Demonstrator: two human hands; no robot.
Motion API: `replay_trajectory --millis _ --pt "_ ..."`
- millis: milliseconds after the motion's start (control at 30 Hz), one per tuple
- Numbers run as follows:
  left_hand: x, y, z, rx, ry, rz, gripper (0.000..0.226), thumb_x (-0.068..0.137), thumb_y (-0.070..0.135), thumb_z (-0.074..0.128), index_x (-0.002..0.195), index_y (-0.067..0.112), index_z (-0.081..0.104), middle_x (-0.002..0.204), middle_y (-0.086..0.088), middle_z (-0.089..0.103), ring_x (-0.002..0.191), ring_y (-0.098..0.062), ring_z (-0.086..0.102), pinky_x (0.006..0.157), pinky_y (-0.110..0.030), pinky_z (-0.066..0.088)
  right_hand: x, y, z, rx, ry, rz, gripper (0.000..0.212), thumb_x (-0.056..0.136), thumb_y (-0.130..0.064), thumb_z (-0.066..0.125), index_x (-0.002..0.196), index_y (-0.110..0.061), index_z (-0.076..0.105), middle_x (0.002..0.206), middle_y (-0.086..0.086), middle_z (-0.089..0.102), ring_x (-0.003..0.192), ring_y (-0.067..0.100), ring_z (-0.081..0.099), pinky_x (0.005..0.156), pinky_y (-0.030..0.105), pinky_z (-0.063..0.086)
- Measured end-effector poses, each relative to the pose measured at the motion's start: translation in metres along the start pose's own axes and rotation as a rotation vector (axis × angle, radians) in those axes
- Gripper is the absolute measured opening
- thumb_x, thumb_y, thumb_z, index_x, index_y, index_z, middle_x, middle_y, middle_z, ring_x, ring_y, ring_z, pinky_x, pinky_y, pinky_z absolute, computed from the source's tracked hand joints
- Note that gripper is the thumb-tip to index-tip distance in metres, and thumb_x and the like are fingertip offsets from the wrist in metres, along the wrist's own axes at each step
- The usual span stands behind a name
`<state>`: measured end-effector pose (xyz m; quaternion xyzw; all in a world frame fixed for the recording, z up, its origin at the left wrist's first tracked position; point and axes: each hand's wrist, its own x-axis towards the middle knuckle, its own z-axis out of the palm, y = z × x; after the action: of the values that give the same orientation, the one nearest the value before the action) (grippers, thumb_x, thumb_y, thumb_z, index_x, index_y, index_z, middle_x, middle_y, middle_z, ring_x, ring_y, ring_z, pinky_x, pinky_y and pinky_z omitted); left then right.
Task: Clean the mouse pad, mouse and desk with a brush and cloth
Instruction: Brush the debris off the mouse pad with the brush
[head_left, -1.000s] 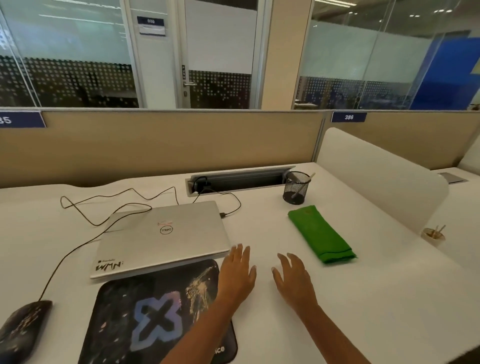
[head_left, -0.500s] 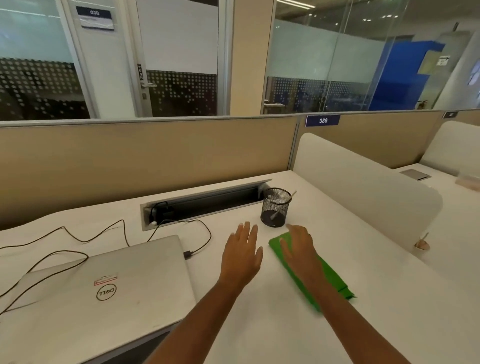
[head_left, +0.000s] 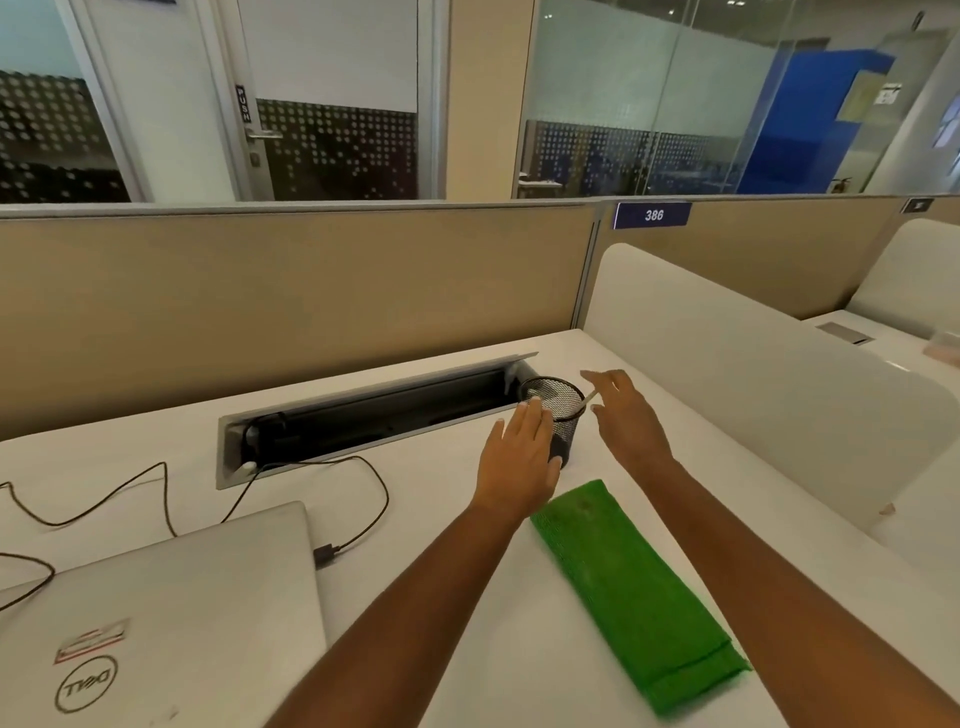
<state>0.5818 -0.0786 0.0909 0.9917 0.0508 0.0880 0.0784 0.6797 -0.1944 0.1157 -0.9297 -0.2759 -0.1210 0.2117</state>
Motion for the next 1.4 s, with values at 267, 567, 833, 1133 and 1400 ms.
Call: replay_trajectory --millis 267,567,833,1133,1400 --pt "0.018 -0.003 0.015 0.024 -0.056 0.027 0.063 0.100 0.034 0.033 0.150 0.008 0.006 0.160 -0.008 0.003 0.148 -0.023 0.003 0.120 -0.038 0.010 0.018 0.017 0.005 -0.116 -0.027 -0.153 0.025 0.090 -0.008 0.054 0.113 -0.005 0.063 0.114 0.017 0.054 0.102 0.032 0.053 0.079 0.038 0.047" --pt "-0.006 0.000 -0.003 -0.077 0.025 -0.028 0.066 0.100 0.034 0.035 0.151 0.011 -0.002 0.160 -0.006 -0.005 0.148 -0.020 -0.003 0.120 -0.037 0.005 -0.010 -0.011 -0.034 -0.026 0.255 -0.288 0.018 0.088 -0.005 0.057 0.102 0.004 0.066 0.096 0.023 0.059 0.083 0.035 0.059 0.069 0.040 0.051" --pt "-0.078 0.032 -0.018 -0.313 0.305 -0.024 0.058 0.099 0.029 0.041 0.150 0.014 0.017 0.158 -0.003 0.015 0.147 -0.019 0.012 0.119 -0.032 0.011 -0.108 -0.043 -0.074 0.127 0.337 -0.346 0.016 0.079 0.002 0.066 0.095 0.003 0.068 0.086 0.016 0.065 0.079 0.027 0.064 0.073 0.018 0.048" --pt "-0.195 0.061 -0.020 -0.179 0.512 0.035 0.034 0.059 0.018 0.088 0.089 0.022 0.072 0.093 0.010 0.073 0.099 -0.018 0.070 0.071 -0.024 0.057 -0.237 -0.069 -0.072 0.461 0.278 -0.308 0.013 0.079 -0.002 0.061 0.088 -0.003 0.070 0.082 0.001 0.063 0.081 0.001 0.054 0.076 0.001 0.039" --pt "-0.290 0.088 -0.023 -0.214 0.468 -0.030 0.033 0.054 0.008 0.090 0.077 0.021 0.071 0.078 0.011 0.073 0.091 -0.017 0.072 0.069 -0.024 0.057 -0.318 -0.086 -0.065 0.696 0.075 -0.268 0.020 0.080 0.002 0.067 0.088 -0.017 0.068 0.086 -0.005 0.062 0.087 -0.001 0.058 0.070 0.008 0.048"
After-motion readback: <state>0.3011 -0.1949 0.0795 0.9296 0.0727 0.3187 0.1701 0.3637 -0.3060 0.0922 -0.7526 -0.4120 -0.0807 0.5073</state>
